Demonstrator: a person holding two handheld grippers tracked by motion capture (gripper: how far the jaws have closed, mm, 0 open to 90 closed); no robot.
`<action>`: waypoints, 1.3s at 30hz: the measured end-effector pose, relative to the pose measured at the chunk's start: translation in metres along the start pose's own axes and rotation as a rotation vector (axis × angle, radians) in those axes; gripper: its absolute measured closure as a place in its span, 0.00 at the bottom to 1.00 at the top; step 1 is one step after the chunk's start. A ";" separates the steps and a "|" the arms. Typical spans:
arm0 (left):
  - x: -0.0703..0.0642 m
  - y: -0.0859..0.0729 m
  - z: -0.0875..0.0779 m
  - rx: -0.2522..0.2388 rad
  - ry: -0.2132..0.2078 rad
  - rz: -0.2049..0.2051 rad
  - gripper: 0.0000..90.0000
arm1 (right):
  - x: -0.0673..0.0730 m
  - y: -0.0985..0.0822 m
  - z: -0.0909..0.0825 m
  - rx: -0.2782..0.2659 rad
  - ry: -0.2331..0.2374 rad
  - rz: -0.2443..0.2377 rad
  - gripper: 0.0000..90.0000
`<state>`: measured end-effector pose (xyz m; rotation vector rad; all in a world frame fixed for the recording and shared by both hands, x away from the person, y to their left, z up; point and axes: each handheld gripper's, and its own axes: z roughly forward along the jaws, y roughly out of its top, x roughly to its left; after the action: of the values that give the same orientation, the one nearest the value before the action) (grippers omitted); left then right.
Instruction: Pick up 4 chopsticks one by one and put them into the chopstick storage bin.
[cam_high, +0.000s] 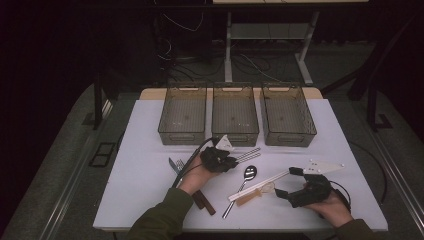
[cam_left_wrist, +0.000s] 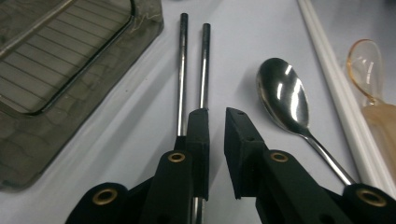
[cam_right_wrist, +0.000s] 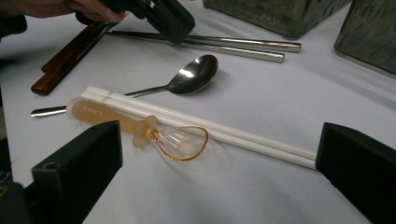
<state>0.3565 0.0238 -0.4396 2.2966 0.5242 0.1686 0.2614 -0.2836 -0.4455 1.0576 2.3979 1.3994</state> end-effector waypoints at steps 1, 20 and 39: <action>0.001 0.000 0.000 0.005 0.003 0.003 0.89 | 0.000 0.000 0.000 -0.003 -0.001 0.001 0.01; 0.003 -0.003 0.009 0.032 -0.002 -0.005 0.92 | 0.001 0.000 -0.002 -0.006 0.006 -0.001 0.01; 0.009 -0.003 0.008 0.027 -0.043 -0.020 0.95 | 0.002 0.000 -0.002 -0.006 0.008 -0.007 0.01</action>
<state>0.3656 0.0245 -0.4477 2.3148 0.5305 0.1028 0.2594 -0.2833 -0.4441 1.0428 2.3987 1.4107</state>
